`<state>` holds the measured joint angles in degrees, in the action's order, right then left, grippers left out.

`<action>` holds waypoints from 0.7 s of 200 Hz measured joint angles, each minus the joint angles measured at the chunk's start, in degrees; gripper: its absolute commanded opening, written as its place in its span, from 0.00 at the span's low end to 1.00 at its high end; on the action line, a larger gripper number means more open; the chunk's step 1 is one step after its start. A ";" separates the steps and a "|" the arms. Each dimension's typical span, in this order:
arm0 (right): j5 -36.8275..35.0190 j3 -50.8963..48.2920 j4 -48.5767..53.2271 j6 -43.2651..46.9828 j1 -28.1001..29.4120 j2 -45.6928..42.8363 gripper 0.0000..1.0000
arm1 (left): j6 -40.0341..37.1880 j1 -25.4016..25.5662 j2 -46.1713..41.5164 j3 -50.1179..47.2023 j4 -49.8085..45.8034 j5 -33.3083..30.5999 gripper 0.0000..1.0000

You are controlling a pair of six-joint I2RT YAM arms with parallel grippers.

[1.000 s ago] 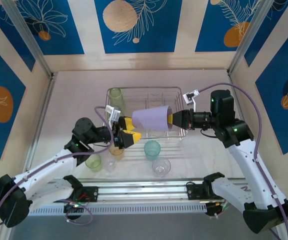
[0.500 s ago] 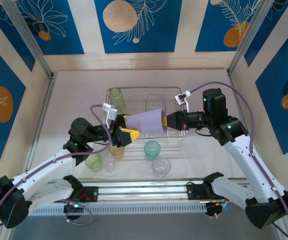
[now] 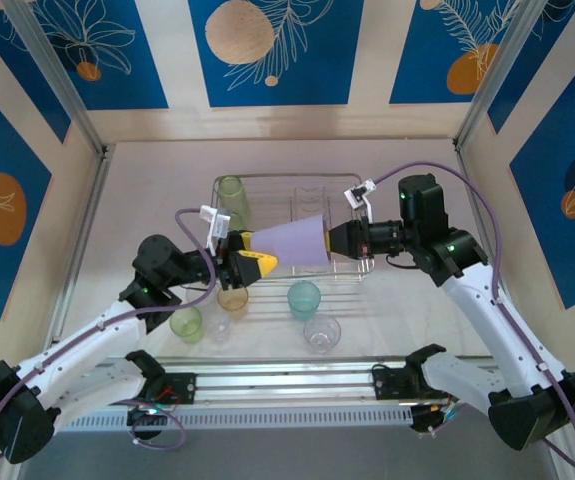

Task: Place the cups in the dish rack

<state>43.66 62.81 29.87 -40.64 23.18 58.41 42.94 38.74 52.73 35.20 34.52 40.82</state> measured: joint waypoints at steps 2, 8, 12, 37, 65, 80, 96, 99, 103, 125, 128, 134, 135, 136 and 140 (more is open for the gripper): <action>-0.04 0.00 0.00 0.00 0.02 0.11 0.10 | -0.04 0.00 -0.07 0.00 -0.26 -0.09 0.37; -0.11 0.00 0.04 -0.09 0.02 0.39 0.21 | -0.24 -0.04 -0.20 0.07 -0.98 -0.33 0.34; -0.22 0.00 0.04 0.00 0.07 0.66 0.29 | -0.42 -0.07 -0.26 0.15 -1.42 -0.46 0.30; -3.23 0.04 1.57 0.13 0.48 1.62 0.51 | -2.64 -0.09 -0.48 3.50 -11.13 -4.94 0.12; -17.68 0.66 9.35 1.03 -1.66 -0.39 0.51 | -7.61 0.17 2.27 19.10 -37.27 -14.69 0.00; -25.81 0.66 14.19 1.20 -3.56 -4.07 0.50 | -10.34 0.02 7.82 32.57 -52.17 -23.52 0.00; -31.39 -0.20 16.98 1.33 -6.97 -9.84 0.49 | -13.49 -0.07 16.20 47.84 -66.79 -31.78 0.00; -31.98 -0.48 17.18 1.31 -7.76 -10.86 0.48 | -13.73 -0.09 17.64 50.40 -69.22 -32.89 0.00; -32.70 -1.07 17.49 1.31 -8.94 -12.33 0.48 | -14.82 -0.11 20.06 54.03 -72.28 -34.51 0.00; -33.66 -4.02 19.10 1.11 -14.14 -17.59 0.46 | -18.34 -0.09 30.99 67.95 -85.40 -41.51 0.00; -33.62 -4.44 19.28 1.11 -14.56 -17.81 0.46 | -18.82 -0.09 32.35 69.35 -86.93 -42.34 0.00; -33.57 -5.20 19.65 1.09 -15.34 -18.01 0.46 | -19.63 -0.09 34.97 71.82 -89.92 -43.89 0.00; -33.57 -5.40 19.71 1.09 -15.50 -18.03 0.46 | -19.74 -0.09 35.32 72.11 -90.25 -44.13 0.00; -33.57 -5.49 19.71 1.09 -15.58 -18.03 0.46 | -20.04 -0.09 36.09 72.72 -90.95 -44.52 0.00; -33.59 -6.08 20.00 1.09 -16.04 -18.01 0.46 | -20.68 -0.09 37.73 74.25 -92.67 -45.53 0.00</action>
<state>10.07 56.73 49.87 -39.55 7.14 40.40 22.26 38.65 90.45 109.45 -58.15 -4.71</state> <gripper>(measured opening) 0.462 0.621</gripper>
